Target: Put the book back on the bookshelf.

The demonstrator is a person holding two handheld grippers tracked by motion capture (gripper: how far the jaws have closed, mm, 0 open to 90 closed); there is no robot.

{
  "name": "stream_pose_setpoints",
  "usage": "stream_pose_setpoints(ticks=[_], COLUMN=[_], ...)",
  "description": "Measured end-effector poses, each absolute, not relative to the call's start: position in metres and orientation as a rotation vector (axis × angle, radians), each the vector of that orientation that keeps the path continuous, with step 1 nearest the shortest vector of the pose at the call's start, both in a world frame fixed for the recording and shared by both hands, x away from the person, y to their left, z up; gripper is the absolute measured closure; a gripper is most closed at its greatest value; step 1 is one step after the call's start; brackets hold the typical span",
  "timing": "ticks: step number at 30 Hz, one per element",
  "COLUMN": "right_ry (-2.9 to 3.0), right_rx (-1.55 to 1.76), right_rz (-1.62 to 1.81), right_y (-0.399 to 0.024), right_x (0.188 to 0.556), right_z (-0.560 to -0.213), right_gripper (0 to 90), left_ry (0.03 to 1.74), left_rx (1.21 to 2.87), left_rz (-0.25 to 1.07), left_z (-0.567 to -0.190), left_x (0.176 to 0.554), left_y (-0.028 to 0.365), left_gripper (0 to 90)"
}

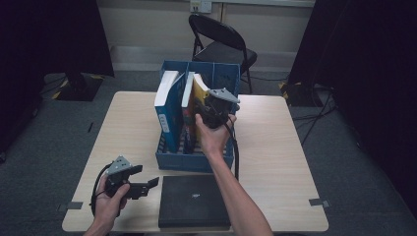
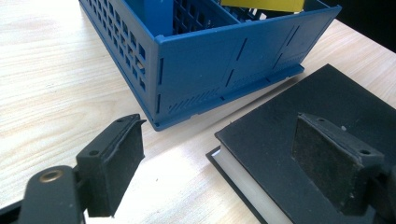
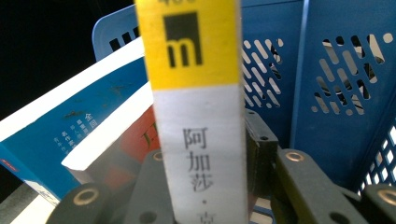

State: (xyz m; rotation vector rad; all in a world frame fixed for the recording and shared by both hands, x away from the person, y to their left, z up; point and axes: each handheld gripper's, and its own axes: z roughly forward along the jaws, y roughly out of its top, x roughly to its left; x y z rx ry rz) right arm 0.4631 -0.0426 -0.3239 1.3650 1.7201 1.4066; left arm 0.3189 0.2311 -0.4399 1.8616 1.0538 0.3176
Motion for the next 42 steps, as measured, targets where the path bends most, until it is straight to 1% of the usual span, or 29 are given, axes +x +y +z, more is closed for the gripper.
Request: stream_pose_setpoints(ticks=[8,12,19,26,36,38,42], right_ry=[1.698,1.663,1.656,1.718,1.781,1.792,1.811], right_rx=[1.369,1.42,1.438,1.413,1.331,1.327,1.3], right_rz=[1.381,1.406,1.384,1.357,1.399,1.423,1.442], right_y=[-0.044,-0.047,-0.035,-0.037,-0.042,-0.044,-0.048], right_x=[0.473,0.48,0.483,0.477,0.459,0.455,0.445], right_z=[-0.327,-0.327,-0.337,-0.355,-0.352,-0.353,-0.354], right_gripper=[74.5,74.4,71.4,69.9,65.4,63.1,62.3], left_ry=[1.048,1.047,1.037,1.041,1.036,1.037,1.037], left_rx=[1.865,1.868,1.87,1.867,1.873,1.872,1.872], left_rz=[0.318,0.317,0.317,0.319,0.32,0.32,0.319], left_z=[-0.44,-0.441,-0.44,-0.44,-0.44,-0.44,-0.44], left_x=[0.32,0.321,0.32,0.32,0.32,0.319,0.32], left_y=[0.229,0.229,0.228,0.231,0.229,0.228,0.228], left_gripper=[16.8,16.8,16.9,16.9,17.0,17.0,17.0])
